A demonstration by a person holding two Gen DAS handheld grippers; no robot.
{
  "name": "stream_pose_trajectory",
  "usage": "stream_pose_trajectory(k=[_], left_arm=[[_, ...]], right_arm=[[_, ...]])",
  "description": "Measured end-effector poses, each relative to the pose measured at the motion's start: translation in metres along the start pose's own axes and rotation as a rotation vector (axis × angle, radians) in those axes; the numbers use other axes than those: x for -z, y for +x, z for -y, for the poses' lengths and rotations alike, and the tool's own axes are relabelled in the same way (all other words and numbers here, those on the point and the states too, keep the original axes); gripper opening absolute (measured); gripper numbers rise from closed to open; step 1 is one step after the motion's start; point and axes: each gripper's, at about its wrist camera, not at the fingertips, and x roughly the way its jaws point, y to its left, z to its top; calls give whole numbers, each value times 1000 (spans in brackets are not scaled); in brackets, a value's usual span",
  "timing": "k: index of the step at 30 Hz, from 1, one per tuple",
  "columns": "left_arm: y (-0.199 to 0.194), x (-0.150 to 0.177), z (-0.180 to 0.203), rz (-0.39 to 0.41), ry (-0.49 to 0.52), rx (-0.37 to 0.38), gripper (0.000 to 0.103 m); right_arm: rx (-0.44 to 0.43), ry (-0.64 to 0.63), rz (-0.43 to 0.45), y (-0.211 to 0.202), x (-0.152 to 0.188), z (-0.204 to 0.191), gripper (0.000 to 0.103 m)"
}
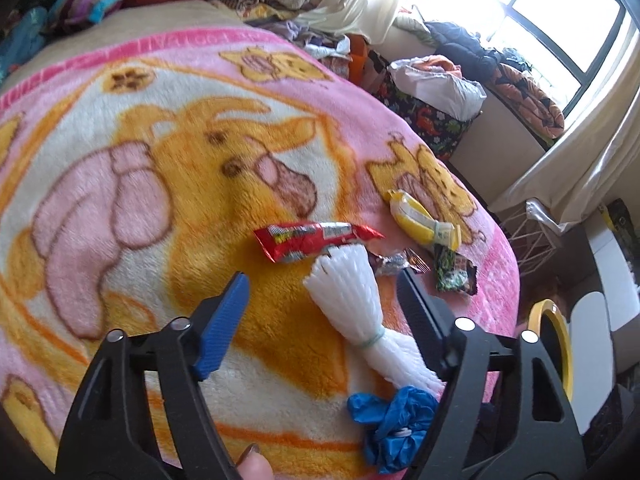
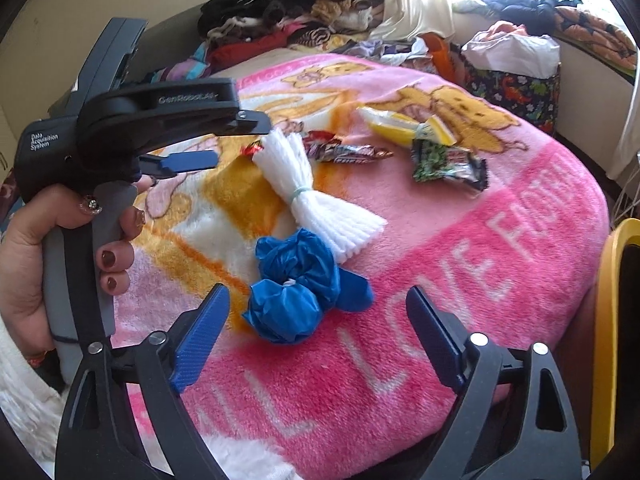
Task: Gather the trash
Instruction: 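Grasp the white mesh bundle with the left tool while the right tool grasps the blue bag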
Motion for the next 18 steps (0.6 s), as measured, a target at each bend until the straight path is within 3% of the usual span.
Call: stream_pose_trajectory(k=[2, 10, 16, 18], left_arm=[[6, 1, 0, -23, -14, 23, 62], [31, 11, 7, -103, -25, 73, 53], [48, 18, 13, -130, -15, 51, 49], [50, 20, 11, -133, -21, 33, 41]], right_arm=[[-3, 0, -20, 6, 0, -1, 80], [-29, 18, -135, 31, 6, 2, 40], [-40, 40, -144, 29, 9, 9, 26], [-44, 49, -143, 28, 10, 11, 24]])
